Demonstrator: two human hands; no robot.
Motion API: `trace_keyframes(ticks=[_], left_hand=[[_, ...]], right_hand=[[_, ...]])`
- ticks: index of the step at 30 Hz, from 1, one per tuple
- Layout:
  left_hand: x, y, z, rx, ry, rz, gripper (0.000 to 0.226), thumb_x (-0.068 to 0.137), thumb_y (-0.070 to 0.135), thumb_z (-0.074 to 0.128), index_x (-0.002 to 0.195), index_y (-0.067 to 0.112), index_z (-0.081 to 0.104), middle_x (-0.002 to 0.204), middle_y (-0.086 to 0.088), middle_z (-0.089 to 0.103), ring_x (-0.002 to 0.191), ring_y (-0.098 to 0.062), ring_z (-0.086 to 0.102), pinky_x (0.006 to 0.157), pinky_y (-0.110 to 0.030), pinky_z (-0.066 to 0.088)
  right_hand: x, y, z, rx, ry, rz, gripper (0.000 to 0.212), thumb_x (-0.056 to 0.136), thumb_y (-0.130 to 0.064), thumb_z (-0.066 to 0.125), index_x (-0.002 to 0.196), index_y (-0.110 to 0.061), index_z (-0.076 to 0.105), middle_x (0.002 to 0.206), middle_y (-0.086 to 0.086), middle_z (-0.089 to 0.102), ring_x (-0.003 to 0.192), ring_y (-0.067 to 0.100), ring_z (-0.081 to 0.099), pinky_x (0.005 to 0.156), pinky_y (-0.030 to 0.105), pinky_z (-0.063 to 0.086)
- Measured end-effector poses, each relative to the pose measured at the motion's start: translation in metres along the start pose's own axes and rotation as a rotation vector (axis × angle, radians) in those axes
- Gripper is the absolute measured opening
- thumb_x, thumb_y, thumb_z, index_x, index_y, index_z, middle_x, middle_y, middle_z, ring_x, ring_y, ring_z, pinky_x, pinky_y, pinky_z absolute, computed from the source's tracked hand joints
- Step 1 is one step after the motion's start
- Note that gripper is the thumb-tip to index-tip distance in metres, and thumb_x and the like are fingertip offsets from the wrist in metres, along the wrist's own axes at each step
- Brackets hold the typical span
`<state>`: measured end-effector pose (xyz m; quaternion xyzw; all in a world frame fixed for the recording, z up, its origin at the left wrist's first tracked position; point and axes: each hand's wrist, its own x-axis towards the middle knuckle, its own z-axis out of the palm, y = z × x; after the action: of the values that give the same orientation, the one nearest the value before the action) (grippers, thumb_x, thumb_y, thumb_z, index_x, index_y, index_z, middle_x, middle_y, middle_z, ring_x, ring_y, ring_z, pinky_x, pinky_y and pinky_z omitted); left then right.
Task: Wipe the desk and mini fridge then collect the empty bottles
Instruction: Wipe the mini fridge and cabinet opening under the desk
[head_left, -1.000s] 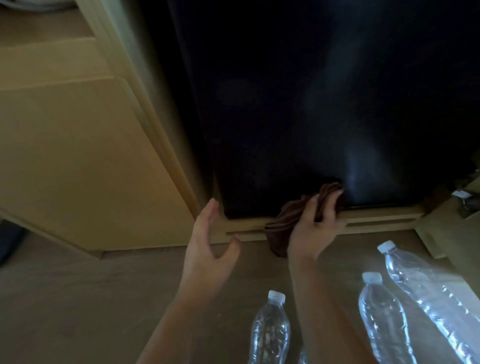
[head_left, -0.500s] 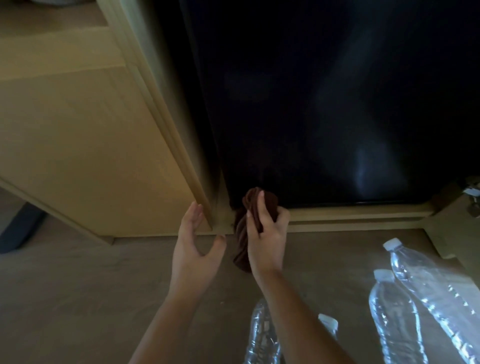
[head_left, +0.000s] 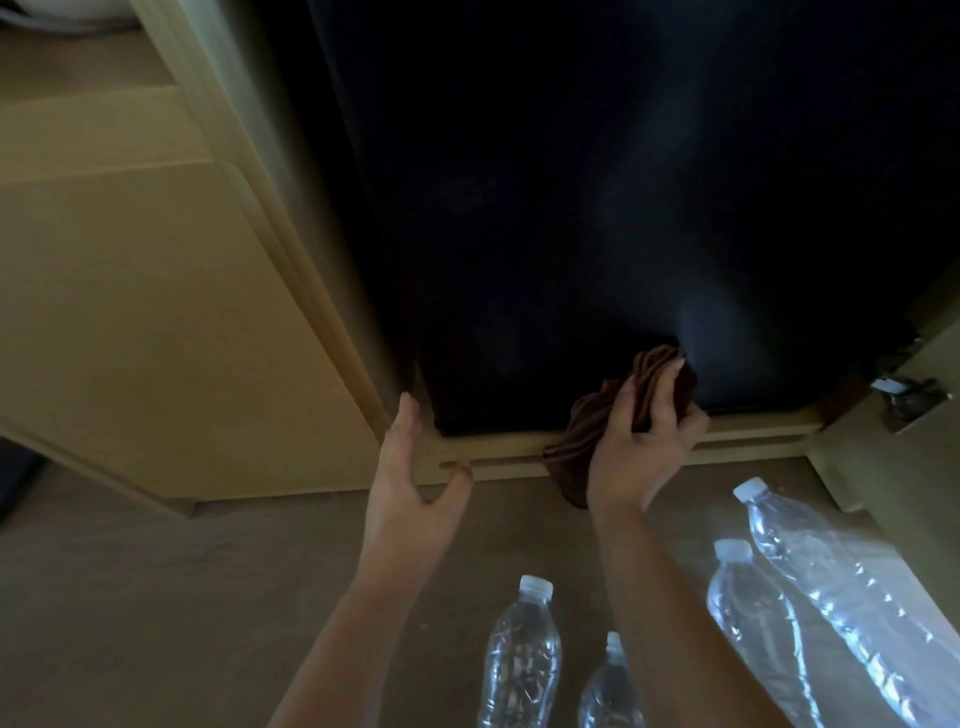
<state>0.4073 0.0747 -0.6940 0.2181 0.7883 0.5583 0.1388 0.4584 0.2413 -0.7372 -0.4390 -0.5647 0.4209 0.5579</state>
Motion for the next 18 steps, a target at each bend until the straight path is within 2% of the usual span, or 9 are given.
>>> trace_keyframes(ticks=[3,6,8,11,13,16,18], left_hand=[[-0.005,-0.009,-0.016,0.003,0.032,-0.027,0.077,0.084,0.009,0.061,0.141,0.038,0.017,0.141,0.021,0.031,0.131,0.007,0.028,0.112,-0.033,0.027],[-0.012,-0.016,-0.03,0.025,0.086,-0.031,0.077,0.083,0.007,0.062,0.137,0.041,0.02,0.143,0.016,0.035,0.132,0.001,0.031,0.112,-0.038,0.028],[-0.018,-0.017,-0.038,0.024,0.103,-0.037,0.075,0.083,0.008,0.062,0.137,0.04,0.022,0.145,0.013,0.035,0.133,-0.001,0.031,0.111,-0.034,0.028],[-0.025,-0.019,-0.047,0.022,0.132,-0.039,0.072,0.083,0.006,0.061,0.139,0.033,0.025,0.144,0.012,0.037,0.131,0.001,0.033,0.108,-0.028,0.029],[-0.029,-0.02,-0.052,0.024,0.15,-0.037,0.071,0.083,0.005,0.062,0.138,0.033,0.026,0.142,0.013,0.039,0.129,0.004,0.034,0.106,-0.023,0.03],[-0.032,-0.023,-0.057,0.052,0.153,-0.029,0.07,0.084,0.01,0.063,0.137,0.035,0.026,0.14,0.015,0.04,0.128,0.005,0.035,0.102,-0.018,0.03],[-0.031,-0.025,-0.057,0.059,0.152,-0.028,0.07,0.083,0.011,0.063,0.138,0.034,0.026,0.14,0.014,0.04,0.128,0.005,0.035,0.102,-0.017,0.03]], right_hand=[[-0.027,0.004,0.012,-0.021,-0.071,-0.022,0.045,0.088,-0.007,0.059,0.13,-0.013,0.047,0.12,0.02,0.04,0.105,0.014,0.044,0.091,-0.004,0.025],[-0.06,0.007,0.027,-0.035,-0.203,-0.017,0.044,0.088,-0.009,0.059,0.129,-0.018,0.049,0.121,0.016,0.04,0.106,0.015,0.044,0.089,-0.005,0.026],[-0.081,0.007,0.039,-0.058,-0.271,-0.012,0.042,0.088,-0.012,0.059,0.129,-0.016,0.051,0.121,0.013,0.041,0.105,0.015,0.045,0.089,0.001,0.03],[-0.105,0.006,0.054,-0.079,-0.384,-0.039,0.041,0.088,-0.017,0.058,0.128,-0.018,0.052,0.118,0.005,0.04,0.105,0.022,0.05,0.091,0.025,0.042],[-0.116,0.002,0.059,-0.113,-0.497,-0.132,0.041,0.087,-0.019,0.058,0.129,-0.02,0.052,0.116,0.009,0.043,0.103,0.025,0.052,0.089,0.035,0.047],[-0.118,-0.006,0.064,-0.181,-0.573,-0.341,0.043,0.085,-0.02,0.059,0.128,-0.022,0.053,0.112,0.015,0.048,0.095,0.027,0.054,0.079,0.033,0.05],[-0.114,-0.004,0.064,-0.204,-0.568,-0.364,0.043,0.085,-0.016,0.062,0.127,-0.023,0.054,0.11,0.014,0.049,0.093,0.024,0.053,0.076,0.03,0.049]])
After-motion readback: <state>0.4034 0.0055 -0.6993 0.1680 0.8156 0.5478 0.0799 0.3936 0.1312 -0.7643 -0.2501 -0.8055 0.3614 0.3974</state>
